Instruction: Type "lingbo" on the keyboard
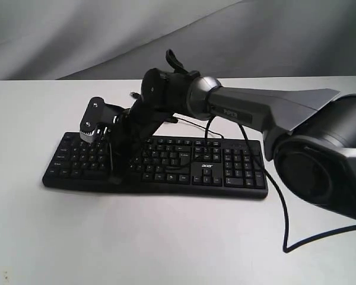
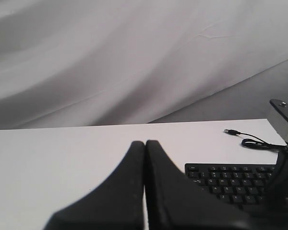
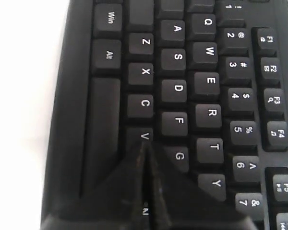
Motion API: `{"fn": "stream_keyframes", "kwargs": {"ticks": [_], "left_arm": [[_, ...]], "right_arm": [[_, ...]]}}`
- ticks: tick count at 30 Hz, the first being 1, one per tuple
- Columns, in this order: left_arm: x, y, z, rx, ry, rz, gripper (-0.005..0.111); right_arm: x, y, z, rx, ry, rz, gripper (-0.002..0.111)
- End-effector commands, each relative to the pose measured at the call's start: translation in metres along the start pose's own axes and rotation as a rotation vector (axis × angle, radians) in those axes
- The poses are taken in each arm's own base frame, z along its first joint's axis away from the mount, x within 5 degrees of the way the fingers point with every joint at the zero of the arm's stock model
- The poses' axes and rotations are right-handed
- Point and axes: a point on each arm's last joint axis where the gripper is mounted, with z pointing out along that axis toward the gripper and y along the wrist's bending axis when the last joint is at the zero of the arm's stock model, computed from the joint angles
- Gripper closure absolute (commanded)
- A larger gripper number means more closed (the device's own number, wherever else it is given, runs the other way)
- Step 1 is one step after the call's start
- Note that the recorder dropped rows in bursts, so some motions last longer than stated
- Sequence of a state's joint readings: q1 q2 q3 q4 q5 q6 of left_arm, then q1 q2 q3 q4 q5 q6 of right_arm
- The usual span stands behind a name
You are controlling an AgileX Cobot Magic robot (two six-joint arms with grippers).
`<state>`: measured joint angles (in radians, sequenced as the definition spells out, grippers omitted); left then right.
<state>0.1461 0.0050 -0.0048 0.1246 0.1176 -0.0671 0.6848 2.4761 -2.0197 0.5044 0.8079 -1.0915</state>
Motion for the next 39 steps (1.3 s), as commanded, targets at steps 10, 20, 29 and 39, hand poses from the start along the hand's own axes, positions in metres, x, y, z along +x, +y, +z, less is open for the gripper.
{"fn": "stream_keyframes", "kwargs": {"ticks": [10,20,29,39], "left_arm": [[0.001,-0.001,0.0,0.007,-0.009,-0.002,0.106],[0.001,-0.001,0.0,0.007,-0.009,-0.002,0.106],[0.001,-0.001,0.0,0.007,-0.009,-0.002,0.106],[0.001,-0.001,0.0,0.007,-0.009,-0.002,0.106]], "right_arm": [[0.029,-0.02,-0.044,0.061,0.056,0.083,0.108],[0.051,-0.022,-0.053,0.108,0.0,0.118,0.108],[0.049,-0.023,-0.049,0.11,-0.044,0.101,0.108],[0.052,-0.023,-0.041,0.101,-0.046,0.101,0.108]]}}
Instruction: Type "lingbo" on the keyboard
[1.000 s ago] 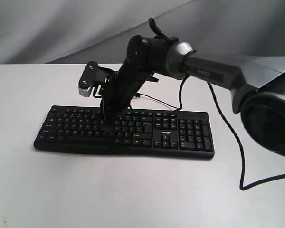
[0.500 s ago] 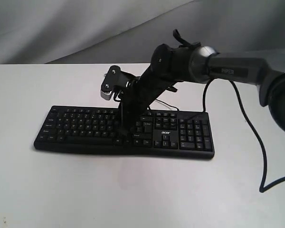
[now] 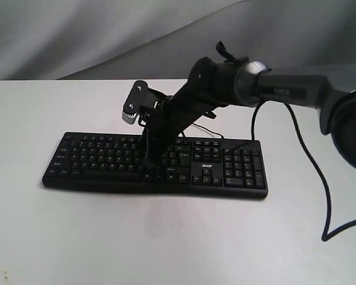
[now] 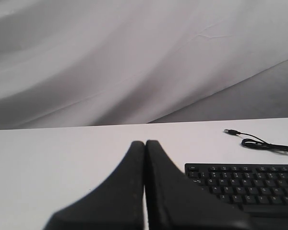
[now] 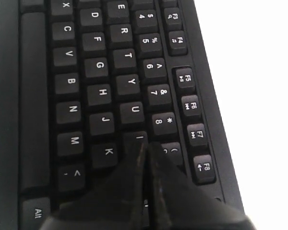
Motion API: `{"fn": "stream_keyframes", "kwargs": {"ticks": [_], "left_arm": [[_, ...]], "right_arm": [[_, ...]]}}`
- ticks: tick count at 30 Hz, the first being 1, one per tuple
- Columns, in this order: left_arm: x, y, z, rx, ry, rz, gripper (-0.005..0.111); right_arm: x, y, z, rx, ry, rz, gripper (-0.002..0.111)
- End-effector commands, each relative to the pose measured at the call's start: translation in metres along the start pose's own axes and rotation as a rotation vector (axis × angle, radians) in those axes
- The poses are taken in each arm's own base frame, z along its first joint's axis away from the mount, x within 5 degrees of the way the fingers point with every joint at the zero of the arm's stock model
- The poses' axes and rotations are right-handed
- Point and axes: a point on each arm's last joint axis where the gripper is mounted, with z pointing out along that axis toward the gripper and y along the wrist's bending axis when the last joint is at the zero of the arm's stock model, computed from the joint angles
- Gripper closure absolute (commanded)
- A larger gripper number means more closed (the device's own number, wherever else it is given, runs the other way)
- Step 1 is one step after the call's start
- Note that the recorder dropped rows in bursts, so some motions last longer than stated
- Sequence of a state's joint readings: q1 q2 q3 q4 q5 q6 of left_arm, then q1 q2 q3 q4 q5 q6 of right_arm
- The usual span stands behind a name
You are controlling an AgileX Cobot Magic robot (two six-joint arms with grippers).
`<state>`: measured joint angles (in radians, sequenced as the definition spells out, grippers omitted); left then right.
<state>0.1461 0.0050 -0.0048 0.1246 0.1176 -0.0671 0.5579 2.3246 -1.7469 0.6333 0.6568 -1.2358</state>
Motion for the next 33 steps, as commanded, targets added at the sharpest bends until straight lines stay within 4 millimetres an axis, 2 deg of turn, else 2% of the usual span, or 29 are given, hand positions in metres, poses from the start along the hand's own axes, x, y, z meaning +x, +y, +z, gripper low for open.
{"fn": "stream_keyframes", "kwargs": {"ticks": [1,14,18,22,27,31,33], "left_arm": [[0.001,-0.001,0.0,0.007,-0.009,-0.002,0.106],[0.001,-0.001,0.0,0.007,-0.009,-0.002,0.106],[0.001,-0.001,0.0,0.007,-0.009,-0.002,0.106],[0.001,-0.001,0.0,0.007,-0.009,-0.002,0.106],[0.001,-0.001,0.0,0.007,-0.009,-0.002,0.106],[0.001,-0.001,0.0,0.007,-0.009,-0.002,0.106],[0.001,-0.001,0.0,0.007,-0.009,-0.002,0.106]], "right_arm": [[0.003,0.0,0.002,-0.001,-0.001,0.002,0.108],[0.005,0.0,0.004,-0.011,0.008,-0.005,0.108],[0.011,0.001,0.012,-0.014,0.024,-0.006,0.108],[0.009,-0.001,0.007,-0.014,0.022,-0.01,0.108],[-0.012,0.004,-0.026,-0.032,-0.006,-0.043,0.108],[-0.035,0.023,-0.06,-0.037,0.061,-0.073,0.108],[-0.051,0.046,-0.085,0.058,0.094,-0.062,0.108]]}}
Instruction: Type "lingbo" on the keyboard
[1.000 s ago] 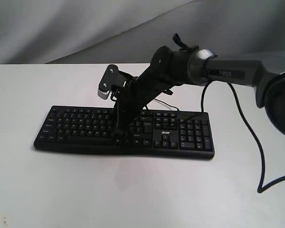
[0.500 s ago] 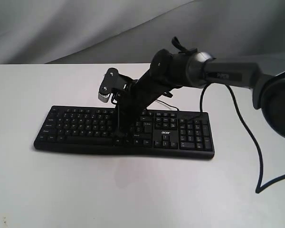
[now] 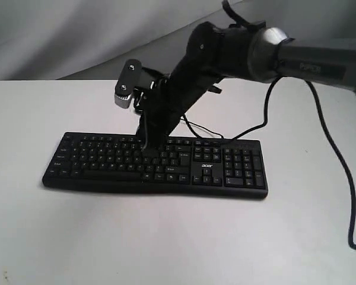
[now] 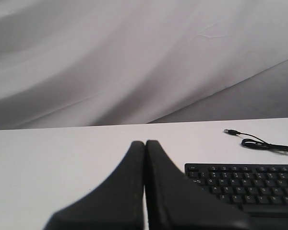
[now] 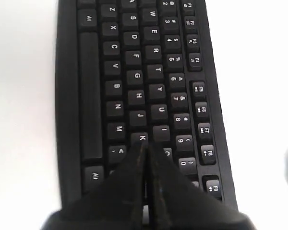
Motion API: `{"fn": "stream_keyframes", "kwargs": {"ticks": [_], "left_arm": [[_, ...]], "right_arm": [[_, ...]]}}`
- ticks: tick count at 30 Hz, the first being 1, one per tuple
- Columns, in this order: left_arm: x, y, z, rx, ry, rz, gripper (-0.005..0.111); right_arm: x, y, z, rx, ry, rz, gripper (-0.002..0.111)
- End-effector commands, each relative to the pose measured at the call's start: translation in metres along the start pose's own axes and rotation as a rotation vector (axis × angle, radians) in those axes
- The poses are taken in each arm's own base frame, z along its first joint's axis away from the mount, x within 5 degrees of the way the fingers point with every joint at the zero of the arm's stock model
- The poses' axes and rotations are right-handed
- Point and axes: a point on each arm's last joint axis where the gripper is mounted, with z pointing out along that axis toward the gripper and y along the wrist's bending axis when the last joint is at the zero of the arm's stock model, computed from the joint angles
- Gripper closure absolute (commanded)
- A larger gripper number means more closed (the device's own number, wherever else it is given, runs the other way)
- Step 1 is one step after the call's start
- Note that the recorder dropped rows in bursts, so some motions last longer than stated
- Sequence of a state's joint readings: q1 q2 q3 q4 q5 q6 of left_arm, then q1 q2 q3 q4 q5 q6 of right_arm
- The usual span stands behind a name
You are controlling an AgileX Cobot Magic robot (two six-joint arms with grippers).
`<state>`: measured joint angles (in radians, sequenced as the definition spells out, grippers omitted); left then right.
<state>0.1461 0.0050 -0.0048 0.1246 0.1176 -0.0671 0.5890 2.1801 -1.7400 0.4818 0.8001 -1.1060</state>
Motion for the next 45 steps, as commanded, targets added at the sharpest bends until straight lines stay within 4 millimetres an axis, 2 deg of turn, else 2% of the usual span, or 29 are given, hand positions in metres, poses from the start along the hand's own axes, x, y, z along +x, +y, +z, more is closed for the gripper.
{"fn": "stream_keyframes", "kwargs": {"ticks": [1,2,3,5,6,9,14,23,29,34,41,45], "left_arm": [[0.001,-0.001,0.0,0.007,-0.009,-0.002,0.106],[0.001,-0.001,0.0,0.007,-0.009,-0.002,0.106],[0.001,-0.001,0.0,0.007,-0.009,-0.002,0.106],[0.001,-0.001,0.0,0.007,-0.009,-0.002,0.106],[0.001,-0.001,0.0,0.007,-0.009,-0.002,0.106],[0.001,-0.001,0.0,0.007,-0.009,-0.002,0.106],[0.001,-0.001,0.0,0.007,-0.009,-0.002,0.106],[0.001,-0.001,0.0,0.007,-0.009,-0.002,0.106],[0.001,-0.001,0.0,0.007,-0.009,-0.002,0.106],[0.001,-0.001,0.0,0.007,-0.009,-0.002,0.106],[0.001,-0.001,0.0,0.007,-0.009,-0.002,0.106],[0.001,-0.001,0.0,0.007,-0.009,-0.002,0.106]], "right_arm": [[-0.024,0.036,-0.04,0.109,0.044,-0.003,0.108],[-0.031,0.056,-0.057,0.168,0.033,-0.013,0.108],[-0.034,0.065,-0.067,0.205,0.015,-0.007,0.108],[-0.039,0.083,-0.102,0.292,-0.083,0.066,0.108],[-0.037,0.093,-0.128,0.315,-0.139,0.123,0.108],[-0.026,0.111,-0.168,0.342,-0.204,0.212,0.108],[0.018,0.145,-0.218,0.434,-0.233,0.338,0.108],[0.084,0.196,-0.298,0.641,-0.386,0.349,0.108],[0.121,0.22,-0.318,0.699,-0.408,0.413,0.108],[0.139,0.23,-0.324,0.741,-0.454,0.426,0.108],[0.158,0.228,-0.319,0.854,-0.497,0.529,0.108],[0.184,0.23,-0.301,0.932,-0.529,0.705,0.108]]}}
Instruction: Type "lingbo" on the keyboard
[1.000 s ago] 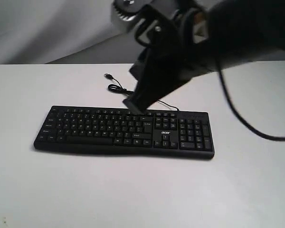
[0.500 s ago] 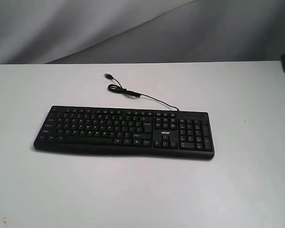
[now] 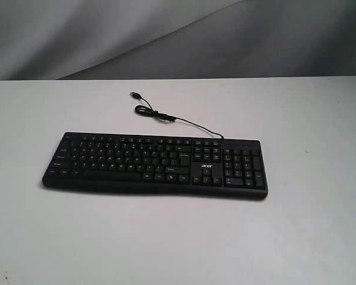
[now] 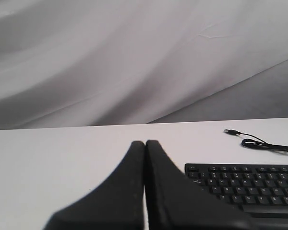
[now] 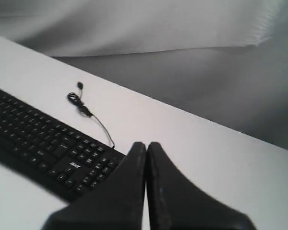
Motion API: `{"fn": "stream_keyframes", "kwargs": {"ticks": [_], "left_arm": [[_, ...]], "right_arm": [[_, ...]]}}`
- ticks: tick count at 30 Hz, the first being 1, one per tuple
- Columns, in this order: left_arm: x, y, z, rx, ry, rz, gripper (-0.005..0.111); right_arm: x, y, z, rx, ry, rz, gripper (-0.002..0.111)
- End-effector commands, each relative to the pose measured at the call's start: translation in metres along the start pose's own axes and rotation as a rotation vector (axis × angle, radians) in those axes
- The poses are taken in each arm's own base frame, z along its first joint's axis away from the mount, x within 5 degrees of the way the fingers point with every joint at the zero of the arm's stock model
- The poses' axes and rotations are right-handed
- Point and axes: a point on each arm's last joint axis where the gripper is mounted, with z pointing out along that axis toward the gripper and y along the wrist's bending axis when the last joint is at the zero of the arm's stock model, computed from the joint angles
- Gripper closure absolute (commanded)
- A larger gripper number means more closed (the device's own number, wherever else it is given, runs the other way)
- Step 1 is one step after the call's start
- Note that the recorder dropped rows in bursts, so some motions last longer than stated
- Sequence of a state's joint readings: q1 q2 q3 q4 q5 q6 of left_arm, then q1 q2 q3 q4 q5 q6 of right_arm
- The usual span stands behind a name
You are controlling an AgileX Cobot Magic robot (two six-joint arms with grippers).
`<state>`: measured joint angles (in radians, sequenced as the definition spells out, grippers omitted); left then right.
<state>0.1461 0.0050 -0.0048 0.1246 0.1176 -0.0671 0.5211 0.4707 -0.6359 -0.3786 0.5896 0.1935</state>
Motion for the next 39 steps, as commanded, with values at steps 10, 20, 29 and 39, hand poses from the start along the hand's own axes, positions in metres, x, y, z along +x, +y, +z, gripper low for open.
{"fn": "stream_keyframes", "kwargs": {"ticks": [10,20,29,39], "left_arm": [[0.001,-0.001,0.0,0.007,-0.009,-0.002,0.106],[0.001,-0.001,0.0,0.007,-0.009,-0.002,0.106],[0.001,-0.001,0.0,0.007,-0.009,-0.002,0.106],[0.001,-0.001,0.0,0.007,-0.009,-0.002,0.106]], "right_arm": [[0.096,0.0,-0.006,0.289,-0.023,0.373,0.108],[0.122,0.004,-0.012,0.373,-0.13,0.172,0.108],[0.153,0.007,0.005,0.374,-0.092,0.089,0.108],[0.157,0.008,0.007,0.376,-0.056,-0.004,0.108]]}}
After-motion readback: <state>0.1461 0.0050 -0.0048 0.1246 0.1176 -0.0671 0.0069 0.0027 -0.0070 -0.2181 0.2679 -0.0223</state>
